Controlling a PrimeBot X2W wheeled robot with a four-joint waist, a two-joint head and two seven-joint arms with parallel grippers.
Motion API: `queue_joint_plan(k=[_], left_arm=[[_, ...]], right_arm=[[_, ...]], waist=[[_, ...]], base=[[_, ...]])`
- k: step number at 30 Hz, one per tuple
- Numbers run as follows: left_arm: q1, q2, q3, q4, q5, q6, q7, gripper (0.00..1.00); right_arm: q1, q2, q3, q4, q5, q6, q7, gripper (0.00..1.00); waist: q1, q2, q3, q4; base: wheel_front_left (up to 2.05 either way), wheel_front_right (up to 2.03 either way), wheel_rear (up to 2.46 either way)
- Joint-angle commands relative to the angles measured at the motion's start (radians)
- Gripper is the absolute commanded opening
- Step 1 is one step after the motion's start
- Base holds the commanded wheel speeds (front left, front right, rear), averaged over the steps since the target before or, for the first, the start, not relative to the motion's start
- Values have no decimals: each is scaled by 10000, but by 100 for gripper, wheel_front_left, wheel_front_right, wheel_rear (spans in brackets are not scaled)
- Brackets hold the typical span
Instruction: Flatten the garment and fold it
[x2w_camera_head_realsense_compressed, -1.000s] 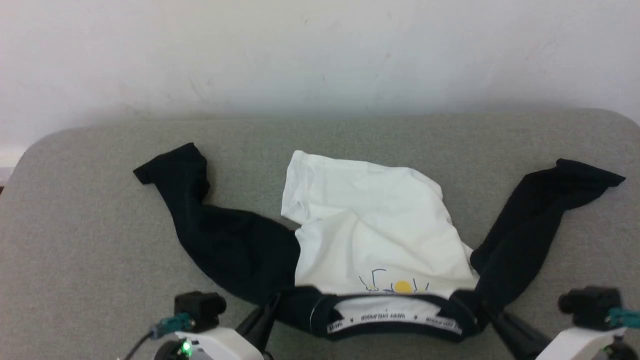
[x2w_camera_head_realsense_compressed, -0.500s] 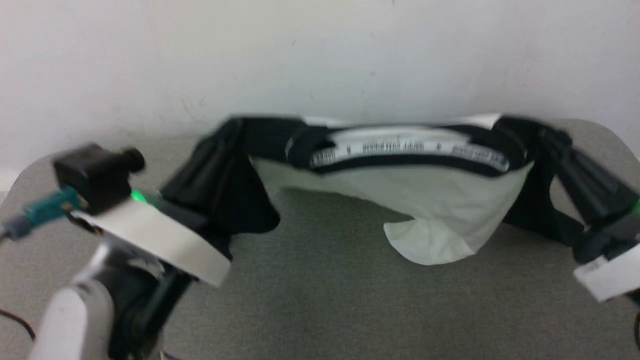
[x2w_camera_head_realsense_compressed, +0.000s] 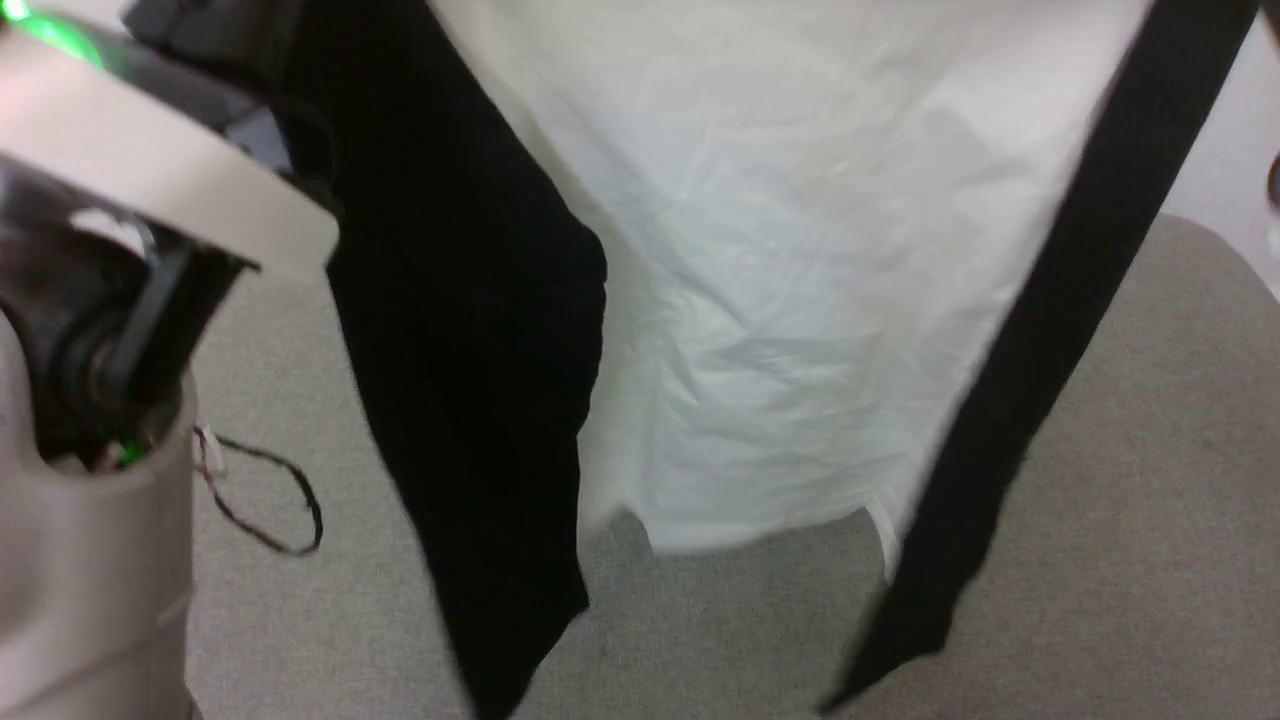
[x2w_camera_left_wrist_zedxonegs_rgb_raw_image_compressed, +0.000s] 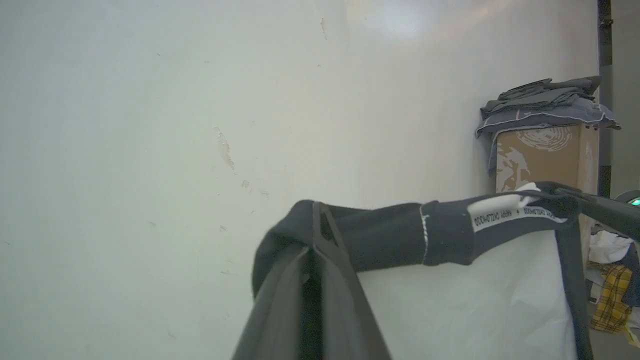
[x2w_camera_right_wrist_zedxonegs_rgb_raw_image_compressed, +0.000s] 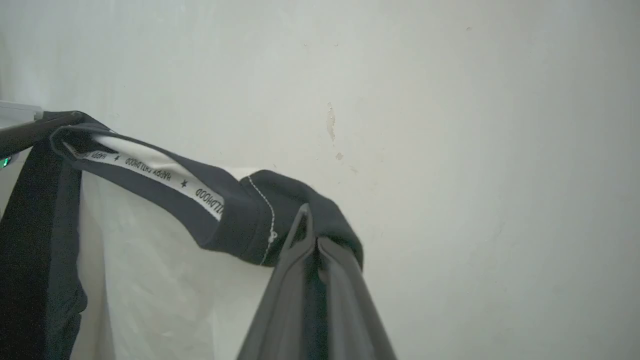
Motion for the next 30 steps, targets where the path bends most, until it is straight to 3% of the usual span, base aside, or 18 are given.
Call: queue_joint_plan(k=[1, 9, 16, 23, 30], left_arm=[[-373, 173, 99, 193, 71, -44, 62, 0], [-2228, 696, -42, 1376, 316, -336, 481, 0], [-4758, 965, -295, 3244, 680, -653, 259, 0], [-7589, 925, -633, 5736, 1482, -835, -1270, 0], [-8943, 623, -933, 7813, 1917, -908, -3007, 0]], right_arm=[[-512, -216, 65, 278, -10, -27, 32, 0], [-3400, -929, 1299, 1561, -213, -27, -88, 0], [-6340, -1134, 2807, 3575, -685, -27, -1095, 0], [-9051, -601, 3952, 6307, -1387, -27, -2837, 0], [-10214, -72, 4802, 8251, -1482, -27, -4296, 0]], waist=[[-1, -1, 270, -26], [-1, -1, 1979, -109], [-1, -1, 4026, -287], [-1, -1, 5383, -452], [-1, -1, 5953, -279]], base=[[0, 0, 0], [0, 0, 0], [0, 0, 0], [0, 0, 0], [0, 0, 0]])
